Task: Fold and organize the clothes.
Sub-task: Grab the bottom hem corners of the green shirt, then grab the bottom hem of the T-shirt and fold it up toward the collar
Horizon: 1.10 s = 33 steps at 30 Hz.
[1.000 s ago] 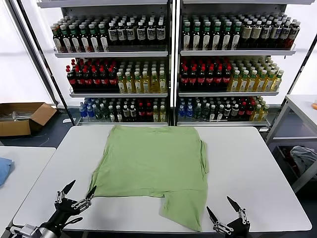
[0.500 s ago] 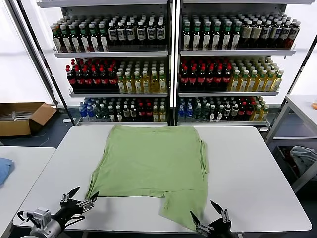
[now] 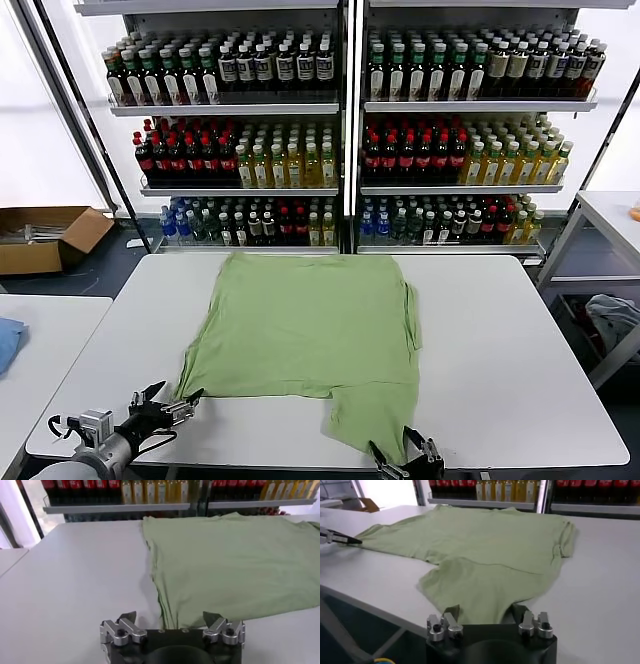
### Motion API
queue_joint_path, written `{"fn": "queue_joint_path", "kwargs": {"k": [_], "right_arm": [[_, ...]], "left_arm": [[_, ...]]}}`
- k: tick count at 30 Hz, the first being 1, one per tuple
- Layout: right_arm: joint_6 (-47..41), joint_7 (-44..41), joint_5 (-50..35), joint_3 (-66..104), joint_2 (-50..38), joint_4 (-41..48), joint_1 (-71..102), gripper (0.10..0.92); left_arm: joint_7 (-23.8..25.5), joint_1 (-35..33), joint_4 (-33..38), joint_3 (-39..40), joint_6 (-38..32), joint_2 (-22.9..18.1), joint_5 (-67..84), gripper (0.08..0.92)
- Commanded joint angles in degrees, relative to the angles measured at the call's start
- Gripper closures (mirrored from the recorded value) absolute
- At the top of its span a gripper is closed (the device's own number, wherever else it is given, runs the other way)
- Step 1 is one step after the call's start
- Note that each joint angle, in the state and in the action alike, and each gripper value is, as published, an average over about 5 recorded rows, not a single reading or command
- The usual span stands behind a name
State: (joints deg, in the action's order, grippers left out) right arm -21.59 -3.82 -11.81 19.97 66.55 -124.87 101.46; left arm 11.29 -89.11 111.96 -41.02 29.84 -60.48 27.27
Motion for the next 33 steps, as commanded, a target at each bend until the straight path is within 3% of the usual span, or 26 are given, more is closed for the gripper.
{"fn": "queue_joint_path", "kwargs": {"k": [1,8,14,26,33], "right_arm": [[-2.1,0.6,0.2,-2.0,0.2,0.7,-0.6,0.544],[3.6,-2.6,-1.4,-0.7,0.5,2.0,-1.3,0.752],[14.4,-11.0,-3.3,1.5,0.5,4.9,-2.5,0.898],[26.9,-22.9,-10.4,6.8,1.6,6.1,0.0,0.908],[30.7,-28.5,-12.3,11.6,1.6,6.6,3.8,0.908]], "left_arm": [[-1.1,1.2,-1.0,1.8,1.4,0.8,0.9,0.191],[0.1,0.6,-1.3,2.0,0.4,0.8,0.7,0.363],[1.3,0.3,-0.8,2.2,-0.4,0.7,0.8,0.537],[1.4,-0.3,0.5,1.6,-2.4,0.0,1.6,0.873],[1.1,-3.2,4.9,-0.6,-3.3,-1.4,1.6,0.912]]}}
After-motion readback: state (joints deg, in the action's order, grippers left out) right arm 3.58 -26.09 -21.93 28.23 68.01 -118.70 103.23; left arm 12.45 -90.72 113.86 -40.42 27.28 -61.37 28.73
